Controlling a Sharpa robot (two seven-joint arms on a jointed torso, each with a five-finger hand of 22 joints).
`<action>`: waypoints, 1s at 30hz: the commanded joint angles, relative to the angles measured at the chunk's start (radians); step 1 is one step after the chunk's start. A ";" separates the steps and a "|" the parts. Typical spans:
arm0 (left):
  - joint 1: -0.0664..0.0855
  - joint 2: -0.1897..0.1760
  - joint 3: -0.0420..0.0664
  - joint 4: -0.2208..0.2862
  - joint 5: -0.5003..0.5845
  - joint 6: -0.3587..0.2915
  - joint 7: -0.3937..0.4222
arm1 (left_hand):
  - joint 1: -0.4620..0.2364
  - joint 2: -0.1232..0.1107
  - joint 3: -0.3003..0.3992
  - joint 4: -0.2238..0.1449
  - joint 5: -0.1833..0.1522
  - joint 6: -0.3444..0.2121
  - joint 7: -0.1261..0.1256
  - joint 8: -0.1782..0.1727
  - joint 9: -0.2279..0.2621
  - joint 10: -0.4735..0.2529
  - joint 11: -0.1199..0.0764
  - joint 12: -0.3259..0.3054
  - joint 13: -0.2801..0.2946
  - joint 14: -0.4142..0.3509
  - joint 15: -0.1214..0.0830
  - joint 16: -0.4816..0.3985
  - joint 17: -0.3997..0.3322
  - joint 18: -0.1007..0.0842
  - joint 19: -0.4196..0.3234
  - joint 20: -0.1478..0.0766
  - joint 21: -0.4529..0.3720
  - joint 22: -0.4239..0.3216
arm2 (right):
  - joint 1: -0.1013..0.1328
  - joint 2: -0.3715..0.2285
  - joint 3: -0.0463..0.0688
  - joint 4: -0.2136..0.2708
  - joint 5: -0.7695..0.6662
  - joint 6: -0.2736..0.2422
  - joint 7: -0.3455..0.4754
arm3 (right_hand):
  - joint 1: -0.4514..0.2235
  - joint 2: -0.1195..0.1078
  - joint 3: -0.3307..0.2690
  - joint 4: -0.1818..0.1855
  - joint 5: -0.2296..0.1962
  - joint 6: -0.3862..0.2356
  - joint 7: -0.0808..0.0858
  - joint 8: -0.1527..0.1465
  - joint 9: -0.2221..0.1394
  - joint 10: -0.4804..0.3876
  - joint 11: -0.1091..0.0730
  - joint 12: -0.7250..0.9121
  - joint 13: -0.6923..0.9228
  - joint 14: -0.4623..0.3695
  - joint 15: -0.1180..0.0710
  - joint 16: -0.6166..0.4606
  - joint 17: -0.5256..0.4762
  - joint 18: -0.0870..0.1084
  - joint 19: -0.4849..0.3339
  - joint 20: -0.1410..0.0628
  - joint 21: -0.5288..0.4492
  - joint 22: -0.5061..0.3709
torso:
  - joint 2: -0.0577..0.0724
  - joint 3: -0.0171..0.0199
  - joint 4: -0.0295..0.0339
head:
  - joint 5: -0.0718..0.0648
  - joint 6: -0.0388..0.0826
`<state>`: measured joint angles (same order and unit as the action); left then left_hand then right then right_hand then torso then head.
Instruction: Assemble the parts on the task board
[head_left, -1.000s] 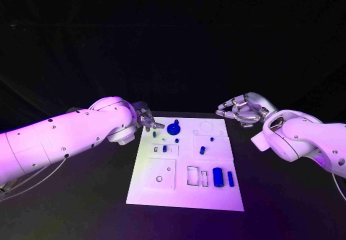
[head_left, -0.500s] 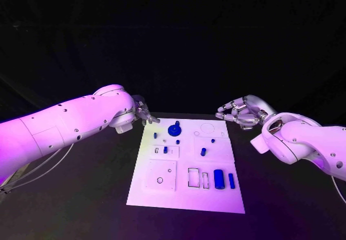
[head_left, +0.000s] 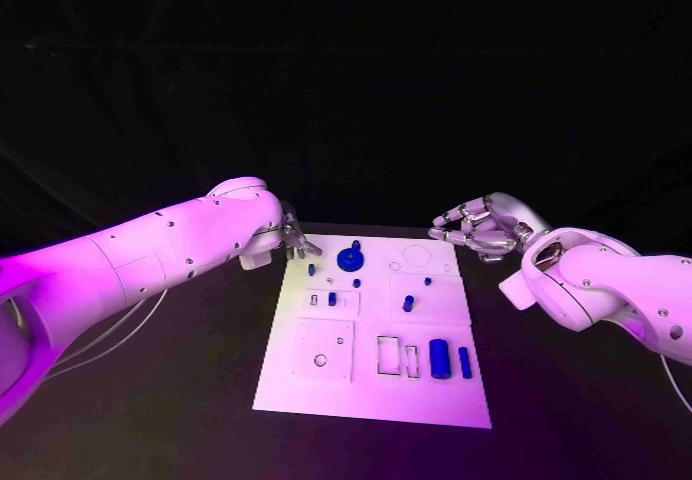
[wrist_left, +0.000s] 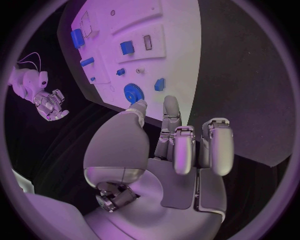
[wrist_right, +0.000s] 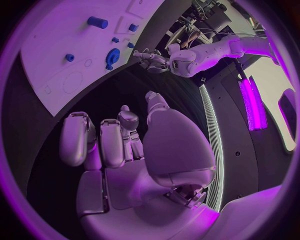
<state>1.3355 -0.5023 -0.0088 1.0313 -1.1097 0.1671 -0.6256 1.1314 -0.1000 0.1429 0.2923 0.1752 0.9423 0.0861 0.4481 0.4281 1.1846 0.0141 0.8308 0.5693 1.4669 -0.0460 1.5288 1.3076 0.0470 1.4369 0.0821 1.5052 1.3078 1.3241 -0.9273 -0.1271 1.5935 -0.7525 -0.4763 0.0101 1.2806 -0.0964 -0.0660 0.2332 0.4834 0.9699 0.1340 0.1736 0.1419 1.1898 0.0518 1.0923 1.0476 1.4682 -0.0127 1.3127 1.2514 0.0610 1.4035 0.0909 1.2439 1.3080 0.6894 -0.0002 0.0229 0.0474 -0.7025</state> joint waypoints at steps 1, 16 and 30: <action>-0.001 0.014 0.000 -0.012 -0.022 0.015 -0.002 | -0.009 0.004 -0.009 0.001 -0.001 0.010 -0.001 -0.003 -0.002 0.008 -0.002 0.006 0.002 0.084 0.001 -0.002 0.207 -0.010 0.009 0.000 0.004 0.123 | -0.001 0.001 0.000 0.000 -0.011 0.008 0.008 | -0.002 0.010 -0.007 0.000 0.006 0.000 0.002 0.005 -0.002 -0.004 0.002 -0.002 0.000 0.027 -0.008 -0.002 0.000 0.014 -0.002 -0.003 -0.005 0.077 | 0.005 -0.0018 -0.0038 | 0.003 0.000; -0.003 0.046 0.000 -0.042 -0.063 0.082 -0.013 | -0.013 0.016 -0.021 0.001 0.000 0.029 -0.008 -0.004 -0.017 0.014 -0.009 0.048 0.035 0.087 -0.007 0.003 0.214 0.036 -0.115 -0.027 -0.102 -0.073 | -0.002 0.001 0.000 0.004 -0.012 0.009 0.005 | -0.002 0.011 -0.008 0.001 0.009 0.000 0.002 0.006 -0.002 -0.004 0.002 -0.002 0.000 0.027 -0.008 -0.002 0.000 0.014 -0.002 -0.003 -0.006 0.077 | 0.004 -0.0020 -0.0041 | 0.001 -0.004; -0.003 0.053 0.000 -0.055 -0.082 0.087 -0.015 | 0.003 0.018 -0.015 -0.001 0.001 0.036 -0.013 -0.001 -0.019 0.019 -0.013 0.062 0.046 0.089 -0.011 0.007 0.219 0.033 -0.099 -0.032 -0.103 -0.068 | -0.002 0.000 0.000 0.005 -0.012 0.009 0.004 | -0.002 0.011 -0.008 0.001 0.009 0.000 0.002 0.006 -0.002 -0.004 0.002 -0.002 0.000 0.027 -0.008 -0.002 0.000 0.014 -0.002 -0.003 -0.006 0.077 | 0.003 -0.0018 -0.0020 | 0.003 -0.006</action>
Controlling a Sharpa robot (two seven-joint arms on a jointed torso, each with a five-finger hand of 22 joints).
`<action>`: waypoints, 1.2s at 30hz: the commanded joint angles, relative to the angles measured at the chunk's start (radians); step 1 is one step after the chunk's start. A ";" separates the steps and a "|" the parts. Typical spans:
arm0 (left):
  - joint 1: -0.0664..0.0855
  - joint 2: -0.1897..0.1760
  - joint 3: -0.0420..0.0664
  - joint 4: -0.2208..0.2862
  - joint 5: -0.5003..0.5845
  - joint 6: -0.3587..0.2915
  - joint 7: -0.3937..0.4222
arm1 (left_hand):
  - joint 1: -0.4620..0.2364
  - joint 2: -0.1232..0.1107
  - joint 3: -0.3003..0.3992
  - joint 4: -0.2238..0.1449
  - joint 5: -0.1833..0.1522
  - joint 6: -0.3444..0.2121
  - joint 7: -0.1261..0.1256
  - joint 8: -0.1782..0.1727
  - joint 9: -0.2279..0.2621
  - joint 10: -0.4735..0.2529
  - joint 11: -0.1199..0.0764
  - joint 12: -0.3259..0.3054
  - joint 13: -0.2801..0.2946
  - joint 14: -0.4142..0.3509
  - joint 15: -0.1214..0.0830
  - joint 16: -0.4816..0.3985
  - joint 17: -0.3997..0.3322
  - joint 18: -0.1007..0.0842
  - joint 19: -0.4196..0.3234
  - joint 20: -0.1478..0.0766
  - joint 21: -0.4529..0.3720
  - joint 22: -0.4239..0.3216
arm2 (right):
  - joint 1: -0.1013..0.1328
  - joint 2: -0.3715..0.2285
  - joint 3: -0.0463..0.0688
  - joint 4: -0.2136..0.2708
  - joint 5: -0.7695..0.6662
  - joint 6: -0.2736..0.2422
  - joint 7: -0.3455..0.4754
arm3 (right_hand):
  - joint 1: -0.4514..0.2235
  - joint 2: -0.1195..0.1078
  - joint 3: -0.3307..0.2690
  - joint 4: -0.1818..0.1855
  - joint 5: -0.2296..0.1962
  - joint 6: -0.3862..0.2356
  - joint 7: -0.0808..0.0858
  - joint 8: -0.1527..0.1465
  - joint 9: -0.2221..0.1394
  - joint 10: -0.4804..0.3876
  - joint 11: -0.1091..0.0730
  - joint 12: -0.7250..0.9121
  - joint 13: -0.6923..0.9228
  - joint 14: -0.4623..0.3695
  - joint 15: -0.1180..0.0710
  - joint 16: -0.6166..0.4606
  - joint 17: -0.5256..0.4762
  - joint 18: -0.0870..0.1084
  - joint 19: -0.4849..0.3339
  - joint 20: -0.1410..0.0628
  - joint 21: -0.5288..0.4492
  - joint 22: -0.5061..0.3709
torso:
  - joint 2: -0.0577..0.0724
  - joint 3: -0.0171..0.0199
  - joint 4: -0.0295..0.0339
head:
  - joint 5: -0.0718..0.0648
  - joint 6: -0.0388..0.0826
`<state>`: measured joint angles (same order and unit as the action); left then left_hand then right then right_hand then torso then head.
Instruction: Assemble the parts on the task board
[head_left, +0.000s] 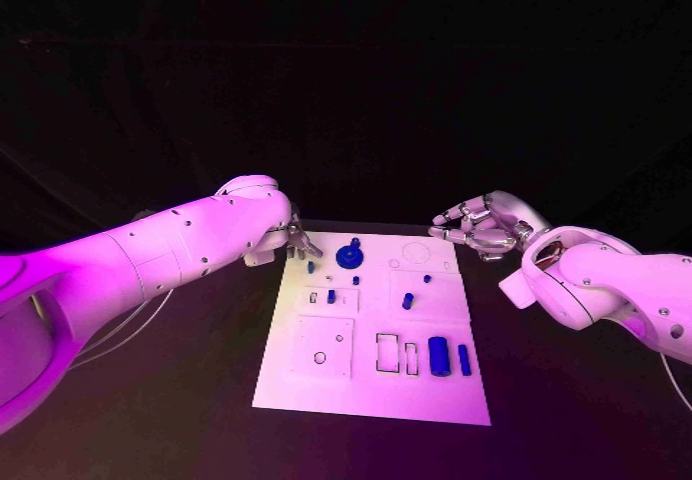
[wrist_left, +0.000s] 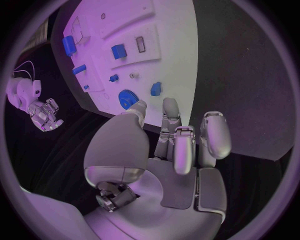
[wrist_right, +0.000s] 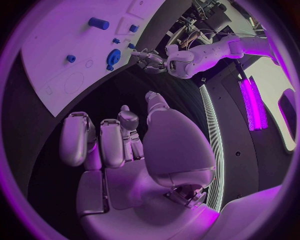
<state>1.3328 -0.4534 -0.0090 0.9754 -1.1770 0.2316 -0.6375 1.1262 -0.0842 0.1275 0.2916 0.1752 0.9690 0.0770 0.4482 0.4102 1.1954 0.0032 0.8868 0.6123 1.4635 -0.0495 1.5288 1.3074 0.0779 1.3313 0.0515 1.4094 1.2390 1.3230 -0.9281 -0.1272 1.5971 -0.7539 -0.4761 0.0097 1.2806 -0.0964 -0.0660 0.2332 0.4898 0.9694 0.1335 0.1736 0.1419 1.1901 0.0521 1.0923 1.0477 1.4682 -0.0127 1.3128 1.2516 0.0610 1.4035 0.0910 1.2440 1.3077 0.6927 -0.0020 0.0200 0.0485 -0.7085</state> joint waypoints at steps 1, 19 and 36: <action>0.000 0.005 0.000 0.001 -0.015 0.022 -0.003 | 0.012 0.001 0.001 0.000 0.001 0.011 -0.004 0.000 -0.002 0.009 -0.003 0.008 0.005 0.093 -0.008 0.008 0.219 0.002 0.008 -0.002 -0.008 0.002 | -0.001 0.001 0.000 0.001 -0.011 0.009 0.005 | -0.002 0.011 -0.008 0.001 0.002 0.001 0.003 0.006 -0.002 -0.004 0.001 -0.002 0.000 0.027 -0.008 -0.002 0.000 0.014 -0.002 -0.003 -0.006 0.077 | 0.000 -0.0002 0.0007 | 0.002 0.000; -0.006 0.014 -0.001 -0.006 -0.012 0.047 -0.003 | 0.023 0.000 0.007 0.001 0.001 0.023 -0.009 0.004 -0.003 0.017 -0.007 0.020 0.016 0.095 -0.011 0.013 0.226 -0.002 0.024 -0.004 -0.004 0.013 | -0.001 0.004 0.000 0.000 -0.011 0.010 0.006 | -0.002 0.014 -0.009 0.002 0.006 0.001 0.002 0.006 -0.002 -0.003 0.001 0.000 0.001 0.027 -0.008 -0.002 0.001 0.014 -0.002 -0.003 -0.006 0.077 | 0.000 0.0001 -0.0005 | 0.004 -0.001; -0.008 0.017 -0.002 -0.008 -0.013 0.044 -0.004 | 0.046 0.015 0.025 -0.001 0.001 0.034 -0.014 0.008 -0.005 0.024 -0.012 0.028 0.023 0.096 -0.016 0.015 0.229 -0.003 0.033 -0.008 -0.004 0.017 | -0.001 0.003 0.000 0.000 -0.011 0.009 0.005 | -0.004 0.017 -0.011 0.005 0.009 0.001 0.002 0.007 -0.002 -0.002 0.001 0.000 0.001 0.027 -0.008 -0.002 0.000 0.014 -0.001 -0.004 -0.005 0.078 | 0.000 -0.0005 0.0002 | 0.006 0.000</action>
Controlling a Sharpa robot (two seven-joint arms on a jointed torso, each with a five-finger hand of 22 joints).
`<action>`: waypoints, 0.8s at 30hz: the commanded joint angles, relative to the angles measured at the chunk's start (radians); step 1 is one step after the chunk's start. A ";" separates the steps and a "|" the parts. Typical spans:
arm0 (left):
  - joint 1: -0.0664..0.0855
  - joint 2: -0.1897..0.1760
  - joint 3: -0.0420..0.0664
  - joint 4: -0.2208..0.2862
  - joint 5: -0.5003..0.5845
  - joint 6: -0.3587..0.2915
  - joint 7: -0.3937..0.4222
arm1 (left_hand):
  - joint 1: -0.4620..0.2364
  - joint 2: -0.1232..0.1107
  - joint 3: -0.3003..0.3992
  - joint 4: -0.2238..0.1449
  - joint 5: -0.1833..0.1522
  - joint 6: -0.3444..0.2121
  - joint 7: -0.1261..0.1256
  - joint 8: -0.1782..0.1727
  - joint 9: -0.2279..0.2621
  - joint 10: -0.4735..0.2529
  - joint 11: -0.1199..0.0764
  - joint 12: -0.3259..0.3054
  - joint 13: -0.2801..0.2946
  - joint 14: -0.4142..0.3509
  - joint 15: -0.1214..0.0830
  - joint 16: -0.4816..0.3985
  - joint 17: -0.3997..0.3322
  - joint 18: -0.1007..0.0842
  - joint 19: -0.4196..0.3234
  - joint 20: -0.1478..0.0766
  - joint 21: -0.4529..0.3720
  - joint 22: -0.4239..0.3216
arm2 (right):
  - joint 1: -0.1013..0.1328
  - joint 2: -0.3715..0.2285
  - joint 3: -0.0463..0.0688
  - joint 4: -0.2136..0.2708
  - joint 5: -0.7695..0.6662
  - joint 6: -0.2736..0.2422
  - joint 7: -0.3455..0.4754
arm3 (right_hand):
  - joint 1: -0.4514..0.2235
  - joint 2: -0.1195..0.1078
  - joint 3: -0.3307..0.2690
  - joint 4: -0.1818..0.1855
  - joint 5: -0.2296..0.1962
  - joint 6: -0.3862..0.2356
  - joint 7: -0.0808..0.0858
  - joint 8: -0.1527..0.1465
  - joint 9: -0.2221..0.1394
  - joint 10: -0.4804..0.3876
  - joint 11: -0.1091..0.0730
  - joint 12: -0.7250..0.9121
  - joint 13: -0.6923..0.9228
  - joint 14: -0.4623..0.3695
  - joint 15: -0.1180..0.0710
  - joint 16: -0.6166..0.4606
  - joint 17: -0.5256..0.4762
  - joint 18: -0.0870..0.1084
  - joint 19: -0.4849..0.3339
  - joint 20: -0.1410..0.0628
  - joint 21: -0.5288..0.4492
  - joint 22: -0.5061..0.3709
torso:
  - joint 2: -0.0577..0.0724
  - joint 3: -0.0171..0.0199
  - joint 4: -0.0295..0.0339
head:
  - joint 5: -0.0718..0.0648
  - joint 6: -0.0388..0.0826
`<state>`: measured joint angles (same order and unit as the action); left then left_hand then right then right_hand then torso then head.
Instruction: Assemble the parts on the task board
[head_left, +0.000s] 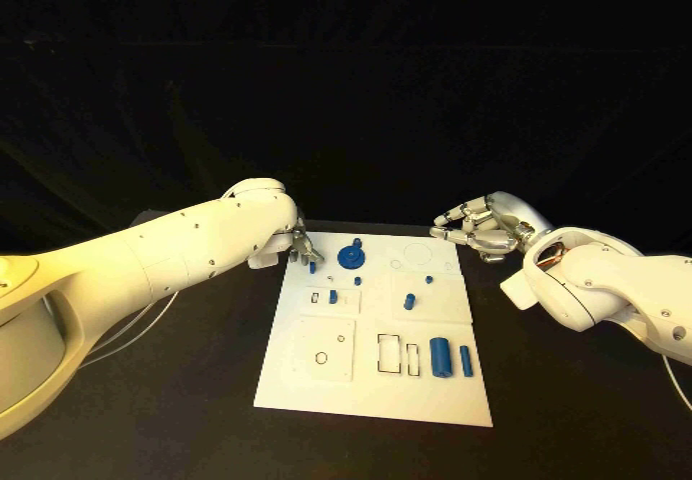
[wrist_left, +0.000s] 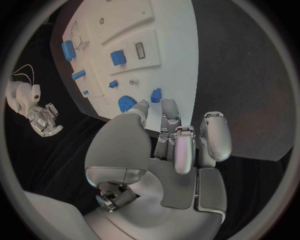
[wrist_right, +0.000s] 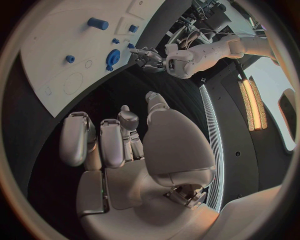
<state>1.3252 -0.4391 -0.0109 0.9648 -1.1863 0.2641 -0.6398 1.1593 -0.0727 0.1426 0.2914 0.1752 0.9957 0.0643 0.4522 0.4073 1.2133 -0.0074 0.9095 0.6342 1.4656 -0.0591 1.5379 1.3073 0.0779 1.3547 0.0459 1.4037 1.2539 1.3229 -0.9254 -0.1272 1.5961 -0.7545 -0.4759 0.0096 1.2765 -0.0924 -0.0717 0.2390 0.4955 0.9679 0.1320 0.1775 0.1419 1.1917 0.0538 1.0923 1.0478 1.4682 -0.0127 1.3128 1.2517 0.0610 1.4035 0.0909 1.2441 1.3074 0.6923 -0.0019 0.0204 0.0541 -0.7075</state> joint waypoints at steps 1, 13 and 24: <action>0.000 0.003 0.000 0.003 -0.003 0.011 -0.002 | 0.018 0.008 0.014 -0.001 0.001 0.008 -0.002 0.005 -0.002 0.007 -0.002 0.007 0.003 0.094 -0.007 0.006 0.229 -0.004 0.012 -0.002 0.002 0.003 | -0.001 0.000 0.000 0.001 -0.011 0.009 0.005 | 0.000 0.013 -0.005 -0.001 0.003 0.002 0.004 0.003 -0.002 -0.004 0.000 0.000 0.000 0.027 -0.008 -0.002 0.000 0.014 -0.001 -0.004 -0.005 0.078 | 0.001 -0.0008 0.0001 | 0.000 -0.002; 0.000 0.003 0.000 0.011 -0.014 0.019 -0.003 | 0.071 0.019 0.058 -0.004 0.002 0.015 -0.010 0.010 -0.002 0.016 -0.010 0.013 0.010 0.095 -0.013 0.007 0.230 -0.006 0.021 -0.006 0.002 0.008 | -0.001 0.001 0.000 0.000 -0.011 0.010 0.006 | 0.000 0.013 -0.005 -0.001 0.003 0.002 0.004 0.003 -0.002 -0.004 0.000 0.000 0.000 0.027 -0.008 -0.002 0.000 0.014 -0.001 -0.004 -0.005 0.078 | 0.001 -0.0008 -0.0002 | 0.002 -0.005; 0.000 0.004 0.000 0.009 -0.010 0.027 -0.004 | 0.069 0.014 0.059 -0.001 0.001 0.017 -0.010 0.011 -0.002 0.021 -0.010 0.019 0.018 0.095 -0.014 0.007 0.230 -0.007 0.025 -0.007 0.005 0.014 | -0.001 0.001 0.000 0.000 -0.011 0.010 0.005 | 0.000 0.015 -0.006 0.000 0.004 0.003 0.004 0.004 -0.002 -0.003 -0.001 0.001 0.001 0.027 -0.008 -0.002 0.000 0.014 -0.001 -0.004 -0.006 0.078 | 0.000 -0.0003 -0.0002 | 0.002 -0.005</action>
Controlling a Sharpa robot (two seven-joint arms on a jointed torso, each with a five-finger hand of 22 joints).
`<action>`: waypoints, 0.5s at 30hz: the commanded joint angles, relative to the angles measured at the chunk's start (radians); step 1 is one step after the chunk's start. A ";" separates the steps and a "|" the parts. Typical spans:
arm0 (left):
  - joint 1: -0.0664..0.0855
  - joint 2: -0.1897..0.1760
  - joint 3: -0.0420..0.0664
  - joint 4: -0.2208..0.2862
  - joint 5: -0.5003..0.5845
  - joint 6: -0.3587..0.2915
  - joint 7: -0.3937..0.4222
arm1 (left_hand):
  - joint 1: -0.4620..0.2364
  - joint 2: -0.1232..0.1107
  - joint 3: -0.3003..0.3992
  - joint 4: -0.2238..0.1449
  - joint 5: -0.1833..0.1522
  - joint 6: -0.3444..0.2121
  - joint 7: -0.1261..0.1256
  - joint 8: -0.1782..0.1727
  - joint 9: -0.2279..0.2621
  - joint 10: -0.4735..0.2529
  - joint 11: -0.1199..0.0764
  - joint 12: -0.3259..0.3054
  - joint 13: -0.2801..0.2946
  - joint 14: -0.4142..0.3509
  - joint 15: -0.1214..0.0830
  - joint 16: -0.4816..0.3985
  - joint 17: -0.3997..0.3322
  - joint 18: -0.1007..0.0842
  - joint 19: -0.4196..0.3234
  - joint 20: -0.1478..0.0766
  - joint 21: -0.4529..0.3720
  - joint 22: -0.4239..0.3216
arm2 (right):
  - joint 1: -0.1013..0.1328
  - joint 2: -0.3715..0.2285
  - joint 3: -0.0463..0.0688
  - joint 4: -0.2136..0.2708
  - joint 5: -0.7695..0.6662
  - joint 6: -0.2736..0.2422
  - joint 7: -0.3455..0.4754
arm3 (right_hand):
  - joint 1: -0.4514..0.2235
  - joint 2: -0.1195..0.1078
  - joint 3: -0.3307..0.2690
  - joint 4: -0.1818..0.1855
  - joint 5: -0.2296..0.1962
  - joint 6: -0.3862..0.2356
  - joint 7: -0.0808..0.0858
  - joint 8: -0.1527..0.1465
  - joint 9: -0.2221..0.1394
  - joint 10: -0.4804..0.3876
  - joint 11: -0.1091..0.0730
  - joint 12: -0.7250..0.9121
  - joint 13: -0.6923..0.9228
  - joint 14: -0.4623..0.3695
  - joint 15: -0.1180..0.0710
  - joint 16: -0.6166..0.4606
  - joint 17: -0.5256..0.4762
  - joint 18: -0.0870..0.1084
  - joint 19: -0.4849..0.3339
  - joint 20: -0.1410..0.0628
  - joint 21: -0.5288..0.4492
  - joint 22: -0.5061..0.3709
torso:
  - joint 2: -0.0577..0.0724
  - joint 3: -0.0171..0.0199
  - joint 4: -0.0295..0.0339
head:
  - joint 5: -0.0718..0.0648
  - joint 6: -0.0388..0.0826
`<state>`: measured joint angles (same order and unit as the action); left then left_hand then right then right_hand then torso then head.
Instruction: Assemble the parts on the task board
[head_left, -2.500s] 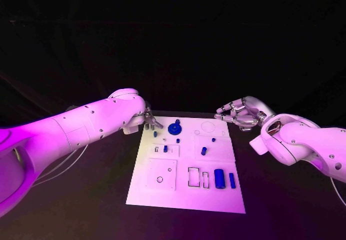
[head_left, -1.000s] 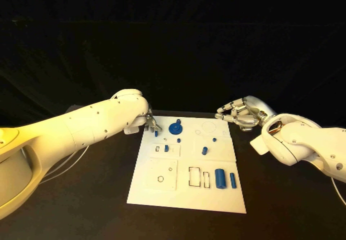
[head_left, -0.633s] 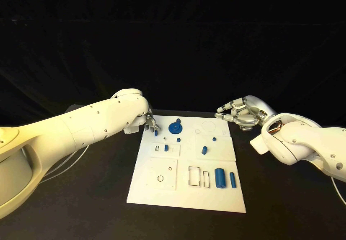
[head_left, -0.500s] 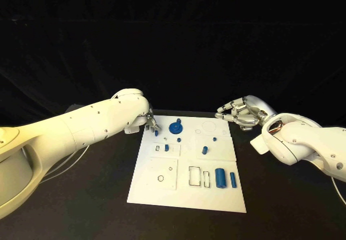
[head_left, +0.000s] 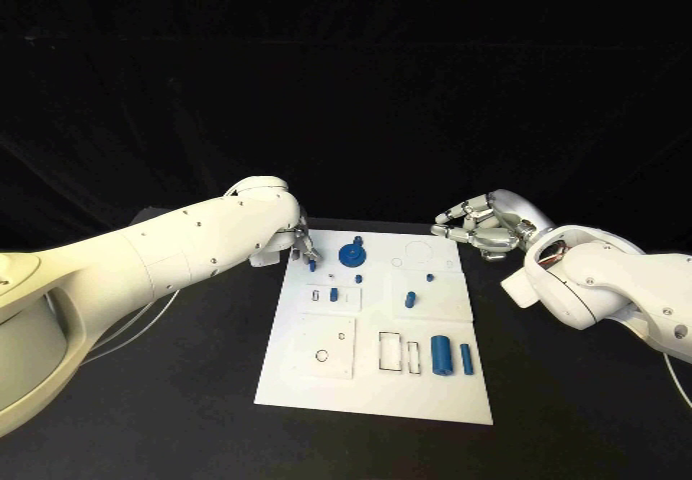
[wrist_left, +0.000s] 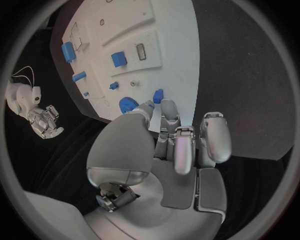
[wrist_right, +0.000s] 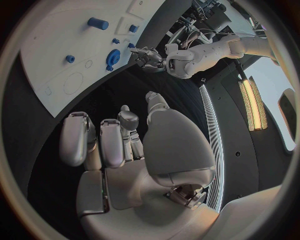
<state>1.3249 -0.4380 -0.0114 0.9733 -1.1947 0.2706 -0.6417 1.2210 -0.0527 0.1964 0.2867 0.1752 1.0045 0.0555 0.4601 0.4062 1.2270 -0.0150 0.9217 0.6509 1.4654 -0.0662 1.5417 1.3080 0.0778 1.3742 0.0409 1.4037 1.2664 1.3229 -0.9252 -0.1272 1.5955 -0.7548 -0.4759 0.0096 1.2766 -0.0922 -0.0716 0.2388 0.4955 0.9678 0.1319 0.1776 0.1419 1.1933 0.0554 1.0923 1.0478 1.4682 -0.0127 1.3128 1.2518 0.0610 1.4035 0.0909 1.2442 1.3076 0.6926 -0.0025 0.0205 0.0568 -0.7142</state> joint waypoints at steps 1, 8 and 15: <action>0.000 0.003 0.000 0.000 -0.002 0.021 -0.002 | 0.006 -0.007 0.005 0.004 0.001 0.009 -0.001 0.004 -0.001 0.008 -0.002 0.008 0.002 0.095 -0.007 0.003 0.229 -0.007 0.006 -0.002 0.005 0.002 | -0.001 0.001 0.000 0.000 -0.010 0.010 0.005 | 0.000 0.014 -0.007 0.000 0.004 0.003 0.004 0.004 -0.002 -0.005 -0.002 0.001 0.001 0.027 -0.008 -0.002 0.000 0.014 -0.001 -0.004 -0.006 0.078 | 0.000 0.0003 -0.0003 | 0.000 0.001; 0.000 0.002 0.000 0.000 -0.001 0.026 -0.004 | -0.011 -0.017 0.003 0.007 0.000 0.012 0.000 0.005 -0.002 0.013 -0.002 0.011 0.005 0.095 -0.006 0.004 0.230 -0.008 0.011 -0.002 0.007 0.006 | -0.001 0.001 0.000 0.000 -0.010 0.010 0.005 | 0.000 0.014 -0.007 0.000 0.004 0.003 0.004 0.004 -0.002 -0.005 -0.002 0.001 0.001 0.027 -0.008 -0.002 0.000 0.014 -0.001 -0.004 -0.006 0.078 | 0.000 0.0004 0.0000 | 0.000 0.002; 0.000 0.002 0.000 0.000 0.002 0.032 -0.005 | -0.051 -0.037 -0.010 0.008 -0.001 0.016 0.000 0.005 -0.003 0.019 -0.001 0.015 0.009 0.095 -0.006 0.004 0.230 -0.010 0.017 -0.003 0.009 0.012 | -0.001 0.001 0.000 0.000 -0.010 0.010 0.004 | 0.000 0.015 -0.007 0.000 0.004 0.003 0.004 0.004 -0.002 -0.005 -0.002 0.001 0.001 0.027 -0.008 -0.003 0.000 0.014 -0.001 -0.004 -0.007 0.078 | 0.000 0.0003 0.0001 | 0.000 0.003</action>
<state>1.3248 -0.4380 -0.0115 0.9718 -1.1943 0.2811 -0.6436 1.1795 -0.0934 0.1944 0.2942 0.1752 1.0118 0.0554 0.4601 0.4039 1.2382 -0.0180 0.9332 0.6587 1.4654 -0.0662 1.5417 1.3077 0.0778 1.3850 0.0374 1.4087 1.2776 1.3229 -0.9251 -0.1272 1.5949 -0.7548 -0.4759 0.0096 1.2763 -0.0841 -0.0715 0.2387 0.4954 0.9678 0.1318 0.1775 0.1419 1.1934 0.0554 1.0923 1.0479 1.4682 -0.0127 1.3128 1.2518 0.0610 1.4035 0.0910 1.2442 1.3080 0.6929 -0.0021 0.0204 0.0564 -0.7115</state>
